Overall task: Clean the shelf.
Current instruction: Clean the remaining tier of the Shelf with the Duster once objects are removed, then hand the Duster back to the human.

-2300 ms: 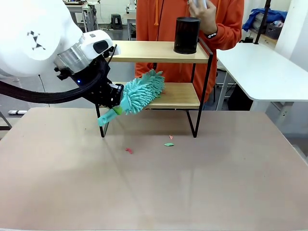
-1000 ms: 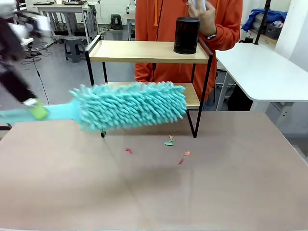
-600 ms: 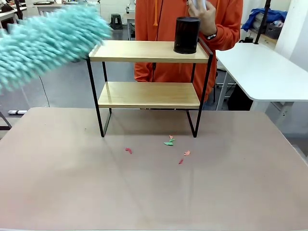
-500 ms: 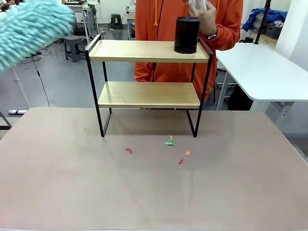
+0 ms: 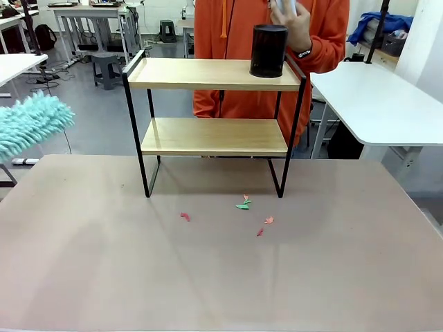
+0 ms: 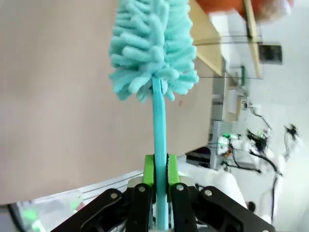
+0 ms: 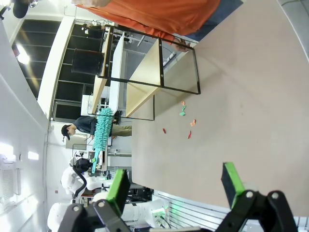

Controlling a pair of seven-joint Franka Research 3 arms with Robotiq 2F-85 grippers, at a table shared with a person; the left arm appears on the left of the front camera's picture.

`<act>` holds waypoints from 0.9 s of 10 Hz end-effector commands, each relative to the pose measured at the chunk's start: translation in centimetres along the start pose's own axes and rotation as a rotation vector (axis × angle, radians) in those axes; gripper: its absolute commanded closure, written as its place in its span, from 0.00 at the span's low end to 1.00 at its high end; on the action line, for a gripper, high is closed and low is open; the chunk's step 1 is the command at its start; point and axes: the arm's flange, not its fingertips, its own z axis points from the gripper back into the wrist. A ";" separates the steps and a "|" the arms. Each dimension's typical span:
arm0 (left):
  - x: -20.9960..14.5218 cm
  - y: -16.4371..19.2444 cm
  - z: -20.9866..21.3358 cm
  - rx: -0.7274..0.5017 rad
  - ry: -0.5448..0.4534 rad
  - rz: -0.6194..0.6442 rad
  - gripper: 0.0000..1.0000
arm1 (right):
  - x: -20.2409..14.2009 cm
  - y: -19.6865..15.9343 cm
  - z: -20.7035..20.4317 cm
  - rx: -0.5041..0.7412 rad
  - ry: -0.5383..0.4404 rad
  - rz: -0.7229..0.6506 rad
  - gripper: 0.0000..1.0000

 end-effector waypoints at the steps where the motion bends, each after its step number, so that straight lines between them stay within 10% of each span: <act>1: -1.7 0.6 2.5 -0.065 -0.017 -0.106 0.88 | 0.1 0.2 -0.1 0.020 -0.011 0.024 0.00; 9: -1.7 0.6 2.5 -0.065 -0.017 -0.106 0.88 | 0.1 0.2 -0.1 0.020 -0.011 0.024 0.00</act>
